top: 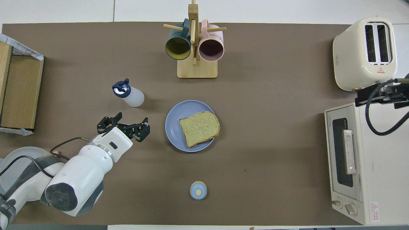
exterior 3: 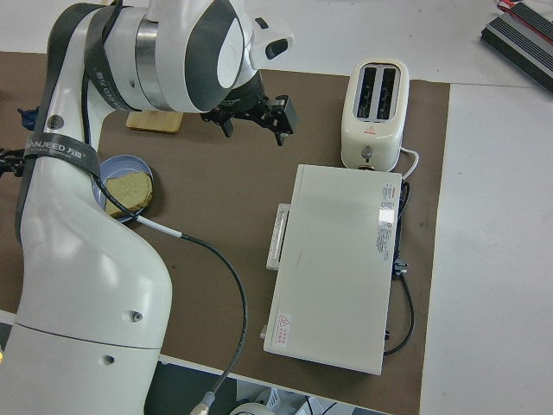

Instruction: Put bread on plate and add seasoning

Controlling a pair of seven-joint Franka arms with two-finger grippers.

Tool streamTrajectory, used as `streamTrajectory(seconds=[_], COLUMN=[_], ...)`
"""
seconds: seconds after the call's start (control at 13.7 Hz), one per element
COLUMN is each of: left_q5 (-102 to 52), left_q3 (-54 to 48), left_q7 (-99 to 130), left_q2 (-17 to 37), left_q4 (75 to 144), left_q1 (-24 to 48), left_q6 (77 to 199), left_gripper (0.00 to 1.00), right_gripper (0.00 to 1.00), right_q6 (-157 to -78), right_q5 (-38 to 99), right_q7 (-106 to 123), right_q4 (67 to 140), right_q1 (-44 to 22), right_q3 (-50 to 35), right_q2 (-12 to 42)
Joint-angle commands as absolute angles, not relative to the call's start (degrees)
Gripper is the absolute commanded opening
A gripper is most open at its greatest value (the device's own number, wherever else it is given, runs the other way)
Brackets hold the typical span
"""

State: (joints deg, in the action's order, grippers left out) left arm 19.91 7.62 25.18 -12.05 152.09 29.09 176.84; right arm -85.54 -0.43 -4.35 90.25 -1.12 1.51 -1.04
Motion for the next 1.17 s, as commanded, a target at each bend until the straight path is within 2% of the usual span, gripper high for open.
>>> streamTrajectory(seconds=[0.0, 0.22, 0.51, 0.73, 1.1], left_q5=[19.60, 19.60, 19.07, 14.69, 7.13], left_q3=[7.21, 6.95, 6.50, 6.85, 7.56], left_q7=[27.85, 31.11, 30.24, 28.58, 20.32], left_q2=[-19.32, -20.65, -19.95, -18.64, -9.42], left_q4=[151.10, 145.83, 132.74, 126.41, 108.58], left_q1=[32.94, 36.73, 37.53, 37.18, 31.83], left_q6=[164.32, 153.67, 132.41, 125.18, 111.56], left_gripper=[1.00, 1.00, 1.00, 1.00, 1.00], right_gripper=[1.00, 1.00, 1.00, 1.00, 1.00], right_q6=[-85.96, -85.96, -85.96, -85.96, -85.96], right_q5=[-0.97, -0.97, -0.97, -0.97, -0.97], right_q7=[-2.81, -2.81, -2.81, -2.81, -2.81], right_q4=[91.23, 91.23, 91.23, 91.23, 91.23], right_q1=[-0.62, -0.62, -0.62, -0.62, -0.62], right_q3=[1.14, 1.14, 1.14, 1.14, 1.14], right_q2=[-1.76, -1.76, -1.76, -1.76, -1.76])
